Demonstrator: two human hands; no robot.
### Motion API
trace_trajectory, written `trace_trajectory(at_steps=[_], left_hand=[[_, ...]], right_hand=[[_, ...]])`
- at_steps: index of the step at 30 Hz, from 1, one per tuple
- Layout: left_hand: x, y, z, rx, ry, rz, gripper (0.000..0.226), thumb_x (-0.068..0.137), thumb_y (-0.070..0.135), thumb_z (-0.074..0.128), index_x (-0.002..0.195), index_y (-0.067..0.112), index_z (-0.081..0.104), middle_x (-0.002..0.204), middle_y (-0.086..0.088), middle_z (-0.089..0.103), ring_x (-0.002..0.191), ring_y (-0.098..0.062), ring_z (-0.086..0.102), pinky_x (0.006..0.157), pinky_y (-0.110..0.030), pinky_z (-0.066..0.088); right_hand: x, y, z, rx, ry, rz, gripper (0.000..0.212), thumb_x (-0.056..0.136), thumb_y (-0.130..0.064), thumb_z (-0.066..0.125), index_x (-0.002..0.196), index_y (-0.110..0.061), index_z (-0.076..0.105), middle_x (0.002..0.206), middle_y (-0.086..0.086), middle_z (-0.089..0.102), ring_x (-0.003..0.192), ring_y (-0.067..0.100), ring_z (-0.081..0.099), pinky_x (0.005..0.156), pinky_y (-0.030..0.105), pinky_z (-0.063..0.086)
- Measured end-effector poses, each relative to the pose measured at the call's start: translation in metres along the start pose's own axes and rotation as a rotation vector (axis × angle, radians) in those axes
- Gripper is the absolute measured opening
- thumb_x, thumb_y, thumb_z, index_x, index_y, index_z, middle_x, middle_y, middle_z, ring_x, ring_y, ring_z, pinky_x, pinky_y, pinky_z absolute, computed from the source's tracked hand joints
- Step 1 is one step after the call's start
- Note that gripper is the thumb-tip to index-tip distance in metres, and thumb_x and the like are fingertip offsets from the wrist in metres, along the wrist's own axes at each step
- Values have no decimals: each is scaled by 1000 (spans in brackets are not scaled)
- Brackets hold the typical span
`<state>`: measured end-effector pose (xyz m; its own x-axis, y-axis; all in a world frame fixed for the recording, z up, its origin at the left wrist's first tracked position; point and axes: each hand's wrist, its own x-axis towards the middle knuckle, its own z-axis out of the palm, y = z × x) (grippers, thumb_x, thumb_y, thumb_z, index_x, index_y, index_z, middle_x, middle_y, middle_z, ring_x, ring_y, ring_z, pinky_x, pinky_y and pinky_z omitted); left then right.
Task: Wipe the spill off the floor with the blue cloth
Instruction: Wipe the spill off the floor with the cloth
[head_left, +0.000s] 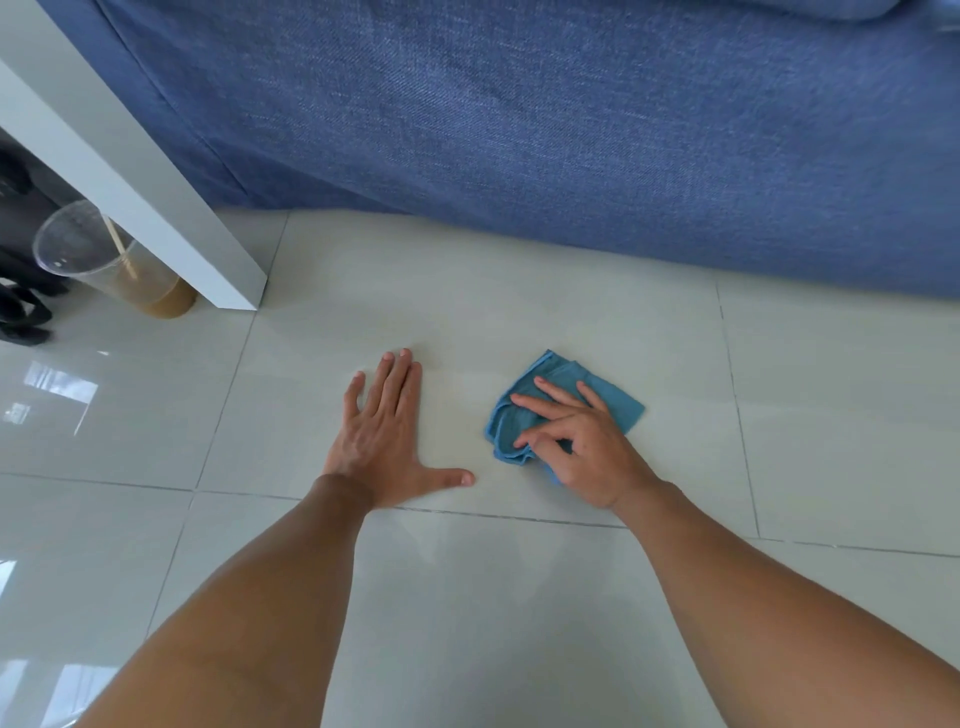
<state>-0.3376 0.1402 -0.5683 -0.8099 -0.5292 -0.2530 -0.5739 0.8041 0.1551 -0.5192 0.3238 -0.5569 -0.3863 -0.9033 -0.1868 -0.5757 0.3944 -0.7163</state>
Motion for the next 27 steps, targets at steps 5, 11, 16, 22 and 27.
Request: trace_trajectory(at_steps=[5,11,16,22,27], left_hand=[[2,2,0,-48,32,-24,151,48,104,40,157,6,6,169,-8,-2,155,-21,-9,125,-50,0],[1,1,0,-41,33,-11,152,47,104,41,157,4,7,168,-9,0,155,-22,-8,125,-51,0],[1,-2,-1,-11,-7,24,158,43,108,34,157,4,3,168,-12,-5,155,-24,-10,124,-52,-1],[3,-2,0,-2,-11,29,154,46,105,42,157,3,9,168,-14,-1,155,-26,-7,124,-53,1],[3,-2,1,4,-8,26,153,46,105,41,156,2,16,167,-15,4,155,-28,-2,123,-56,6]], right_hand=[[-19,19,-15,-117,311,66,45,93,-43,57,133,-25,65,154,-6,48,141,12,41,113,40,42],[7,8,-2,-606,-1,41,85,86,-79,31,159,-37,18,171,-3,3,157,24,-6,126,46,3],[34,-9,26,-631,40,106,90,85,-82,28,160,-35,11,171,1,-3,156,30,-9,125,53,0],[87,-19,34,-577,121,187,76,94,-70,22,160,-34,12,171,0,0,156,29,-8,125,53,-3],[97,-10,22,-542,134,253,63,101,-55,18,160,-37,7,171,-3,-6,156,26,-12,124,51,-8]])
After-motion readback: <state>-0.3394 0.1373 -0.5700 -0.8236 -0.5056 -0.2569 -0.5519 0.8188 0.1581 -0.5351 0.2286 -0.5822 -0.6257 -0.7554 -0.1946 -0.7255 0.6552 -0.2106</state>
